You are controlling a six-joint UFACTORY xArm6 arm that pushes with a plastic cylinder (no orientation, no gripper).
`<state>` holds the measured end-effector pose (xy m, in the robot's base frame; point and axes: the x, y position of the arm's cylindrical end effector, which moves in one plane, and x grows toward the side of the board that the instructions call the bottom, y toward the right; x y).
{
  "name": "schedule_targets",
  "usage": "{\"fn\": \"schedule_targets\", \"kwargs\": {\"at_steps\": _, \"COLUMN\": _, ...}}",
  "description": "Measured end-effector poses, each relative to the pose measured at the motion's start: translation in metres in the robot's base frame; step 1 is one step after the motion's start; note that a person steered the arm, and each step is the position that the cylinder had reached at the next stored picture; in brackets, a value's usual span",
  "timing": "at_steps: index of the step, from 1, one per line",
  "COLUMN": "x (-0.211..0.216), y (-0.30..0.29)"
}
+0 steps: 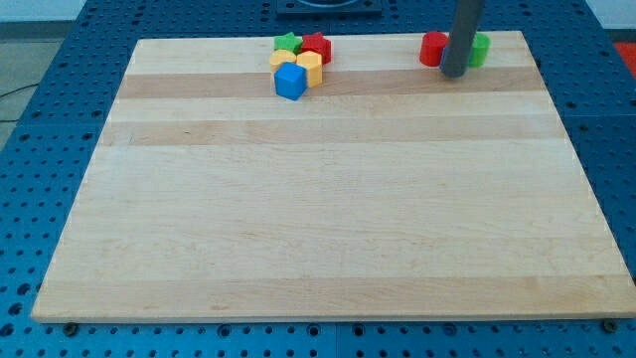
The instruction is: Separate green circle along with red circle from blue triangle
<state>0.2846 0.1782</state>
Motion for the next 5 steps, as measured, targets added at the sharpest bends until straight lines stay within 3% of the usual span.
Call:
{"fn": "schedule_targets", "kwargs": {"at_steps": 2, "x": 0.067, "y": 0.0}}
{"fn": "schedule_targets", "kwargs": {"at_steps": 3, "x": 0.068, "y": 0.0}}
{"fn": "schedule_targets", "kwargs": {"at_steps": 4, "x": 0.061, "y": 0.047}}
{"fn": "schedule_targets", "kwargs": {"at_steps": 5, "x": 0.025, "y": 0.131}}
